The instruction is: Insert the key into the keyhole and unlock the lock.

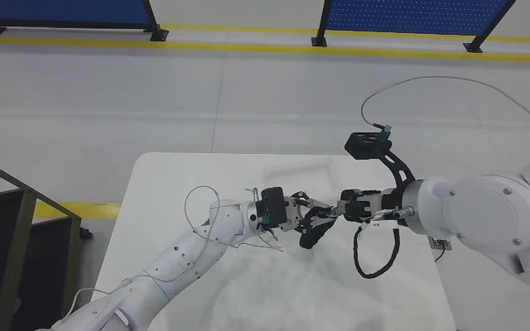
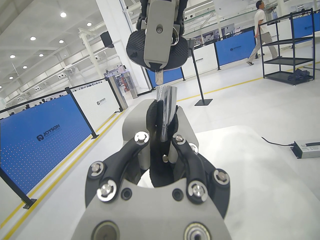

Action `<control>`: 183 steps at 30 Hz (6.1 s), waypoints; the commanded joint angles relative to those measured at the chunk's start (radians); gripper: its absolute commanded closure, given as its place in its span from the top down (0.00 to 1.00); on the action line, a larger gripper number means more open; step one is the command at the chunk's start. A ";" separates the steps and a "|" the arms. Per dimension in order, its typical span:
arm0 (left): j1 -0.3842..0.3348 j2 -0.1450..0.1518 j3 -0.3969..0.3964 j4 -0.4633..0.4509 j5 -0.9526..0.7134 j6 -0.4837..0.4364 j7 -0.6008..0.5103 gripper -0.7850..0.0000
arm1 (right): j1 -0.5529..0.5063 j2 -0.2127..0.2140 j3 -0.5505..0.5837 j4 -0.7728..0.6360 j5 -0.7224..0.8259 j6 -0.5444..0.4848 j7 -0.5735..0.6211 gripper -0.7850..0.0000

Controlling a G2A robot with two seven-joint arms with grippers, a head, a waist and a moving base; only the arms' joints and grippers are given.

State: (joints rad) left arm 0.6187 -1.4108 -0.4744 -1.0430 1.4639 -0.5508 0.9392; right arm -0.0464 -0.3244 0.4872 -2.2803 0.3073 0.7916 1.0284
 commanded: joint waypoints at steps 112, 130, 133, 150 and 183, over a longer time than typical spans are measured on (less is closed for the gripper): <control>0.055 -0.076 -0.164 0.073 0.096 -0.127 0.021 0.00 | 0.293 -0.102 -0.317 0.103 -0.021 -0.038 0.038 0.00; 0.076 -0.087 -0.186 0.102 0.035 -0.160 -0.019 0.00 | 0.300 -0.115 -0.317 0.124 0.011 -0.020 0.020 0.00; 0.076 -0.085 -0.201 0.113 0.030 -0.142 -0.027 0.00 | 0.297 -0.119 -0.317 0.141 0.015 -0.018 0.018 0.00; 0.194 0.013 -0.396 -0.050 0.081 -0.207 -0.142 0.00 | 0.213 -0.071 -0.317 0.189 0.002 -0.057 0.058 0.00; 0.448 0.116 -0.635 -0.432 -0.089 -0.442 -0.411 0.00 | -0.507 0.167 -0.317 0.147 0.138 -0.173 -0.428 0.43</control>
State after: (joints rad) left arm 1.0665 -1.2944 -1.1098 -1.4754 1.3746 -0.9926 0.5277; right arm -0.5384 -0.1568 0.1700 -2.1377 0.4248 0.6283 0.6261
